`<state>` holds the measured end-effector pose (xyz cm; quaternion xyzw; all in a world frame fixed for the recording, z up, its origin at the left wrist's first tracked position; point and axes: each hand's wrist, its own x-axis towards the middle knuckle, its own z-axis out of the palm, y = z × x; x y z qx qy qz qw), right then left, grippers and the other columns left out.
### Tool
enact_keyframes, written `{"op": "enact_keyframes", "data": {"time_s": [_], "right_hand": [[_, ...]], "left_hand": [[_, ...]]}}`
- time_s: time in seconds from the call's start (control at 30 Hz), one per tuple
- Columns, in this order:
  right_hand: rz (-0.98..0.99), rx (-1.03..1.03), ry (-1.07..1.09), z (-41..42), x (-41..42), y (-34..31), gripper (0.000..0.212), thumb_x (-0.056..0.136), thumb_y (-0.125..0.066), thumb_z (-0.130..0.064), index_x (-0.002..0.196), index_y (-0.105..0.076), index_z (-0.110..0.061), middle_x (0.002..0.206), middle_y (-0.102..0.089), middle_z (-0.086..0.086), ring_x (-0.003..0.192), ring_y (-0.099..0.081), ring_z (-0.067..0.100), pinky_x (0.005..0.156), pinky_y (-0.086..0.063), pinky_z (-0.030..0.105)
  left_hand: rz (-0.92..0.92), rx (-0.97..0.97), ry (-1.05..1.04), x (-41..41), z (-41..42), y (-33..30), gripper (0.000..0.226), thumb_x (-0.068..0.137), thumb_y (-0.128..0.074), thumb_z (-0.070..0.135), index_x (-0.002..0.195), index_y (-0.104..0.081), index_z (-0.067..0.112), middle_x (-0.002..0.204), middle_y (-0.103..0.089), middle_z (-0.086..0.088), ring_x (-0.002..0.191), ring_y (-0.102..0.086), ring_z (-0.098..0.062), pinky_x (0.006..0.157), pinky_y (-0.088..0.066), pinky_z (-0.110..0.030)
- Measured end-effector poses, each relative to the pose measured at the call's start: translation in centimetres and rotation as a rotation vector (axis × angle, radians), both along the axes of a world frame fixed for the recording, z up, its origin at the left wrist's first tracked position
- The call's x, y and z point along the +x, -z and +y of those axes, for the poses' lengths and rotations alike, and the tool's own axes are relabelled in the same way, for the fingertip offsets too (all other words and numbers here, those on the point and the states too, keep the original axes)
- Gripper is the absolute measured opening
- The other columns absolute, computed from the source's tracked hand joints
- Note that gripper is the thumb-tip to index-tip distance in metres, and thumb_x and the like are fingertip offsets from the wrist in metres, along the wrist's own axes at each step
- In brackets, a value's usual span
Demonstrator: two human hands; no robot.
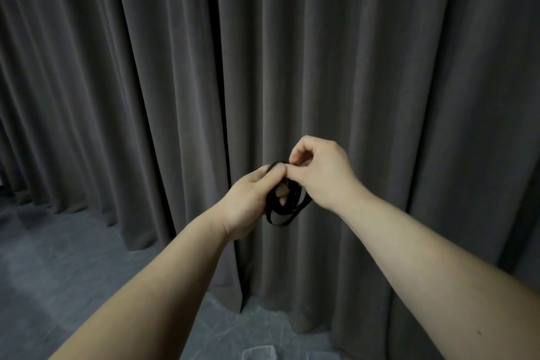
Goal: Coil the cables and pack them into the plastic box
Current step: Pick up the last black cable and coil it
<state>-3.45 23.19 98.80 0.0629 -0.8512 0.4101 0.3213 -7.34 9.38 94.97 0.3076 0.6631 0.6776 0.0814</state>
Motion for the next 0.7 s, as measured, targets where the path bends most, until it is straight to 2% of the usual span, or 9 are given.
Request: {"op": "enact_keyframes", "data": {"time_s": [0.07,0.13,0.23,0.3,0.47,0.57,0.7], "right_hand": [[0.009,-0.04,0.025,0.4,-0.1,0.0,0.026,0.069,-0.081,-0.025,0.062,-0.057,-0.021,0.059,-0.057,-0.009,0.056,-0.05,0.004,0.055,-0.041,0.018],[-0.023,-0.116,-0.048,0.9,0.0,-0.2,0.019,0.071,-0.08,-0.018,0.063,-0.062,-0.02,0.061,-0.061,-0.007,0.058,-0.054,0.006,0.058,-0.045,0.021],[-0.1,-0.266,-0.191,1.8,0.4,-0.4,0.017,0.077,-0.073,-0.003,0.068,-0.068,-0.017,0.062,-0.063,-0.002,0.057,-0.055,0.006,0.058,-0.045,0.02],[-0.148,-0.351,-0.217,2.3,0.7,-0.3,0.018,0.079,-0.071,-0.003,0.069,-0.07,-0.018,0.061,-0.063,-0.006,0.057,-0.053,0.004,0.057,-0.043,0.018],[-0.228,-0.474,-0.251,2.7,0.7,0.2,0.018,0.086,-0.067,-0.009,0.075,-0.073,-0.023,0.069,-0.068,-0.012,0.075,-0.059,0.005,0.067,-0.047,0.025],[-0.219,-0.488,-0.255,2.3,0.7,0.6,0.02,0.088,-0.064,-0.007,0.076,-0.071,-0.022,0.07,-0.065,-0.005,0.073,-0.057,0.01,0.067,-0.047,0.025],[-0.165,-0.529,-0.281,1.6,1.0,1.0,0.019,0.089,-0.062,-0.004,0.075,-0.068,-0.016,0.066,-0.063,0.001,0.064,-0.055,0.012,0.06,-0.045,0.021]], "left_hand": [[0.017,-0.006,0.027,-0.3,-0.2,0.1,0.029,0.088,-0.053,0.039,0.089,-0.048,0.01,0.065,-0.046,0.005,0.06,-0.043,-0.011,0.063,-0.033,-0.027],[0.021,0.023,0.021,-0.4,-0.2,0.1,0.029,0.087,-0.051,0.035,0.099,-0.048,0.009,0.062,-0.044,0.007,0.058,-0.042,-0.01,0.062,-0.031,-0.027],[0.02,0.117,0.021,-0.3,-0.5,0.1,0.021,0.089,-0.049,0.031,0.089,-0.045,0.01,0.061,-0.039,0.006,0.056,-0.038,-0.01,0.061,-0.03,-0.026],[-0.019,0.191,0.019,-0.4,-0.7,-0.2,0.019,0.089,-0.049,0.03,0.086,-0.044,0.012,0.061,-0.037,0.006,0.055,-0.037,-0.009,0.061,-0.031,-0.024],[-0.141,0.346,-0.014,-0.3,-0.3,-0.7,0.02,0.101,-0.045,0.021,0.083,-0.049,0.012,0.058,-0.035,0.005,0.05,-0.036,-0.008,0.055,-0.033,-0.02],[-0.155,0.39,-0.047,0.3,0.0,-1.1,0.025,0.102,-0.042,0.019,0.078,-0.046,0.015,0.056,-0.034,0.006,0.048,-0.034,-0.007,0.05,-0.031,-0.017],[-0.146,0.383,-0.107,1.0,0.4,-1.5,0.033,0.103,-0.043,0.025,0.07,-0.041,0.019,0.054,-0.032,0.007,0.048,-0.031,-0.008,0.054,-0.027,-0.021]]}}
